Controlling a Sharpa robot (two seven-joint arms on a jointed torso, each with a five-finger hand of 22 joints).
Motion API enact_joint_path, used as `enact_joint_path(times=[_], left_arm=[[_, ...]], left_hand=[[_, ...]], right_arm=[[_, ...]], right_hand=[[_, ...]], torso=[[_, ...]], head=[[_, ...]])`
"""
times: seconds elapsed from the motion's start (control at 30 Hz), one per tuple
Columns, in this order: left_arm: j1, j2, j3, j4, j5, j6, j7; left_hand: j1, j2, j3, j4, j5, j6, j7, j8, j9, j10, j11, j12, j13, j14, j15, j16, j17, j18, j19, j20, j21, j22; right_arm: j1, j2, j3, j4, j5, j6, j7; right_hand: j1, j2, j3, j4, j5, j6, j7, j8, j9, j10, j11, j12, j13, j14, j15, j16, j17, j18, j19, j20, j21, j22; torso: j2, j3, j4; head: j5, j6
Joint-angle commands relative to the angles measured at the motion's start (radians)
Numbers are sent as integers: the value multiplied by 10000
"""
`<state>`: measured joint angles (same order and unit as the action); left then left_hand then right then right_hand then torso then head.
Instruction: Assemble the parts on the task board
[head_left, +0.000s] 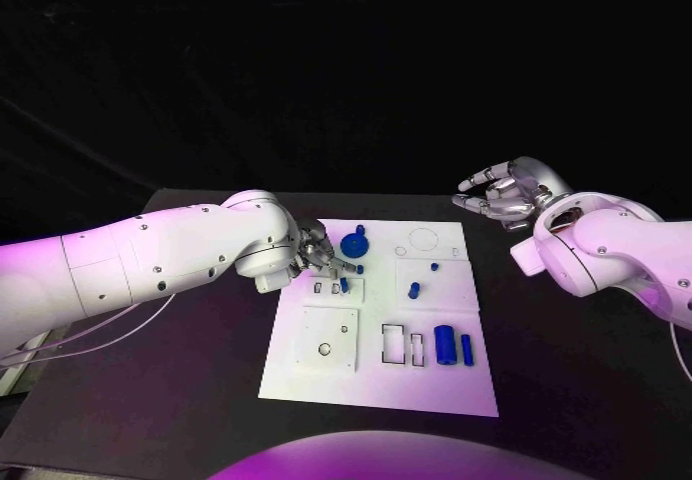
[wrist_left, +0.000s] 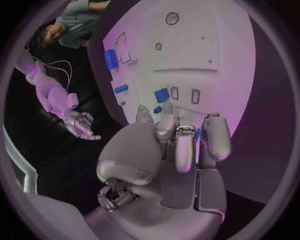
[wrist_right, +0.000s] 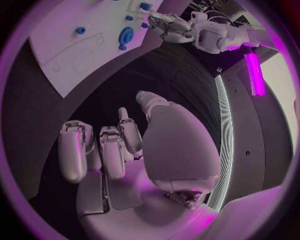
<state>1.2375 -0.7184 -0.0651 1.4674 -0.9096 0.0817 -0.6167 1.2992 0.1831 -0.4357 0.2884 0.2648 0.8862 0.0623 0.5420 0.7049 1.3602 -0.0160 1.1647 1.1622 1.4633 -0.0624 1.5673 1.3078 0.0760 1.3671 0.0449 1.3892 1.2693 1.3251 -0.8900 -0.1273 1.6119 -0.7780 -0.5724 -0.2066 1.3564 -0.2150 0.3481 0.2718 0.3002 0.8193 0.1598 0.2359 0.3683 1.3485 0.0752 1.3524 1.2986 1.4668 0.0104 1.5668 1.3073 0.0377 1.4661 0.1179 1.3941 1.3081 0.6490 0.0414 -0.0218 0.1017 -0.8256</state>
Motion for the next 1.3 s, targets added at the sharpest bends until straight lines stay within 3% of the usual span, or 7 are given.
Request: enact_joint_path(times=[0.03,0.1,0.23,0.27,0.43,0.83,1.3], left_arm=[[27,38,1,4,23,464,-97],[27,50,1,-10,25,493,-107],[27,75,0,-56,29,546,-114],[27,81,0,-74,30,575,-112],[27,91,0,-108,32,663,-117],[25,257,-15,-247,62,759,-121],[21,468,-82,-487,119,888,-131]], left_hand=[[87,18,-286,49,62,-27,-40,-15,4,38,4,-23,-40,1075,-68,35,2630,-85,80,-6,34,13],[101,-11,-284,43,220,-63,-33,-36,10,11,13,-36,-41,1075,-60,35,2630,-82,64,-3,26,12],[176,-173,-280,47,1368,-47,-45,-36,63,37,4,92,114,1075,-60,35,2630,-75,21,1,7,46],[197,-206,-277,49,1844,-37,-60,-33,82,54,-6,148,175,1075,-68,35,2630,-76,19,-4,7,72],[239,-234,-267,52,2584,36,-113,34,153,79,-51,244,284,1075,-101,35,2630,-71,3,-30,-10,99],[276,-280,-258,52,3294,132,-194,221,319,57,-114,253,318,1075,-150,35,2630,-67,-18,-73,-37,131],[300,-275,-250,51,3394,153,-215,278,369,74,-130,288,356,1075,-162,35,2630,-71,-9,-84,-31,156]], right_arm=[[-10,9,-1,-4,-164,15,-100],[-12,10,-1,-6,-172,13,-106],[-13,11,-2,-16,-182,8,-116],[-14,9,-3,-20,-185,4,-122],[-15,-1,-4,-29,-196,-6,-142],[-28,6,-8,-44,-208,-12,-184],[-44,16,-12,-64,-210,16,-204]], right_hand=[[-77,-9,48,1,50,-63,-13,57,14,-50,5,-48,-9,1003,-42,-11,2500,74,5,-41,-30,1845],[-77,-9,48,1,50,-63,-13,57,14,-50,5,-48,-9,1003,-42,-11,2500,74,5,-41,-30,1845],[-81,-18,53,-1,59,-62,-14,61,17,-52,4,-52,-13,1002,-43,-12,2497,77,-1,-42,-41,1841],[-81,-18,53,-1,59,-62,-14,61,17,-52,4,-52,-13,1002,-43,-12,2497,77,-1,-42,-41,1841],[-93,-34,68,-6,90,-60,-16,69,23,-49,1,-53,-15,1000,-46,-15,2490,78,-2,-45,-45,1840],[-113,-53,87,-8,137,-52,-21,84,33,-36,-4,-47,-10,1000,-50,-15,2492,78,-2,-48,-50,1839],[-125,-59,98,-7,158,-44,-24,93,38,-16,-7,-30,9,1002,-52,-12,2498,76,4,-50,-43,1843]], torso=[[4,-8,5],[1,-2,3],[0,2,1],[0,2,1],[2,-4,3],[11,-2,-4],[19,0,1]], head=[[-15,-31],[-12,-45],[-4,-75],[-4,-75],[-15,-81],[-18,-96],[-32,-141]])
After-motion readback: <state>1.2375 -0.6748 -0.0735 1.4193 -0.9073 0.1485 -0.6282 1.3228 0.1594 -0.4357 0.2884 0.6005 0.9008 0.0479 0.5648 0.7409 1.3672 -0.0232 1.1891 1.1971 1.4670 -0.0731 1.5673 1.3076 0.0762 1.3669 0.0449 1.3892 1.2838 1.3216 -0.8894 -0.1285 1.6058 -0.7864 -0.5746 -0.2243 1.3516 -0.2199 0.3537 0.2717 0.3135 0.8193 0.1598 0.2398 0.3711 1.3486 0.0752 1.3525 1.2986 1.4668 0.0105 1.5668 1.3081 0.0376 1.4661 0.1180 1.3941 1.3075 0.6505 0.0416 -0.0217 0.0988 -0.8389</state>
